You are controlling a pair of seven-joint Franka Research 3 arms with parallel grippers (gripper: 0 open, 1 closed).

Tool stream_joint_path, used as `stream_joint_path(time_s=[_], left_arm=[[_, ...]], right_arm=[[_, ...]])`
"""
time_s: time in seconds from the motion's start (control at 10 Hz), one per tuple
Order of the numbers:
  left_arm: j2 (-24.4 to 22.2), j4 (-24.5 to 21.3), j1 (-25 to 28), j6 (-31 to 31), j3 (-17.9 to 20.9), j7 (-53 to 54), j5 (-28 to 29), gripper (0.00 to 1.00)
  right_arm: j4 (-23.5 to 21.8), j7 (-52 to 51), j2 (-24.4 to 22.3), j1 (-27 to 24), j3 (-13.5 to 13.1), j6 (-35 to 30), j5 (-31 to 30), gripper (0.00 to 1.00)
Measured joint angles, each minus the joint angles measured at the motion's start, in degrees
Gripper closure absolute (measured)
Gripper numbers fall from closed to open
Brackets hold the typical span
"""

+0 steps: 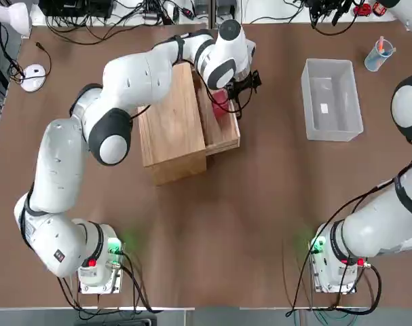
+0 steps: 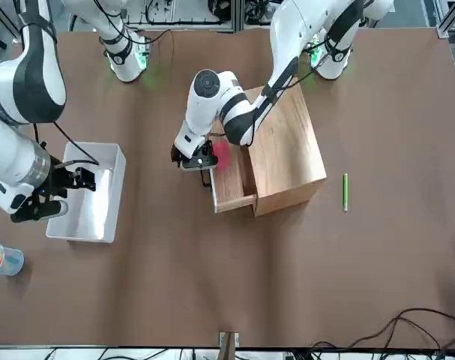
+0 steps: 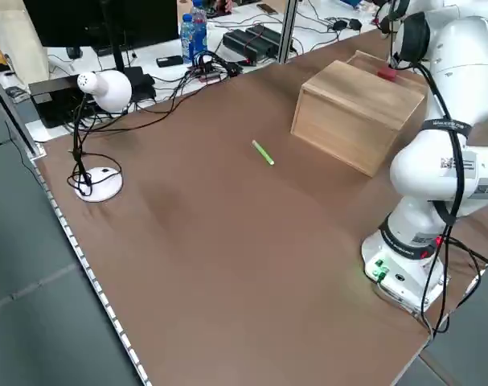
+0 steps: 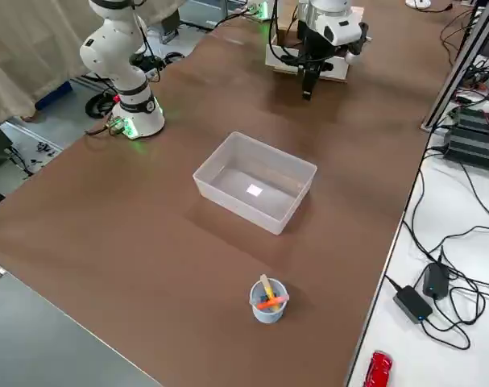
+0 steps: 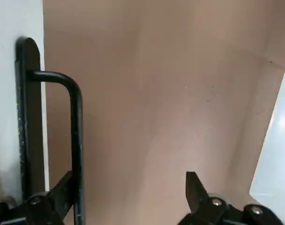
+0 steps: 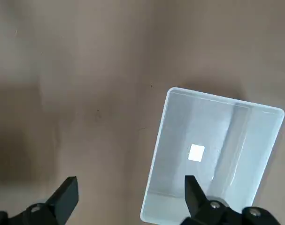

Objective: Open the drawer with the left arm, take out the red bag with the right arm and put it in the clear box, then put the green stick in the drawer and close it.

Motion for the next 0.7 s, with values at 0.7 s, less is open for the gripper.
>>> stream_joint_path(time_s=[0.7], left_arm=[[0.59, 2.72, -0.05, -5.01, -0.92, -3.81, -0.22, 0.0]], right_arm=[[0.0, 0.1, 0.0, -0.04, -0.09, 0.01, 0.0, 0.0]])
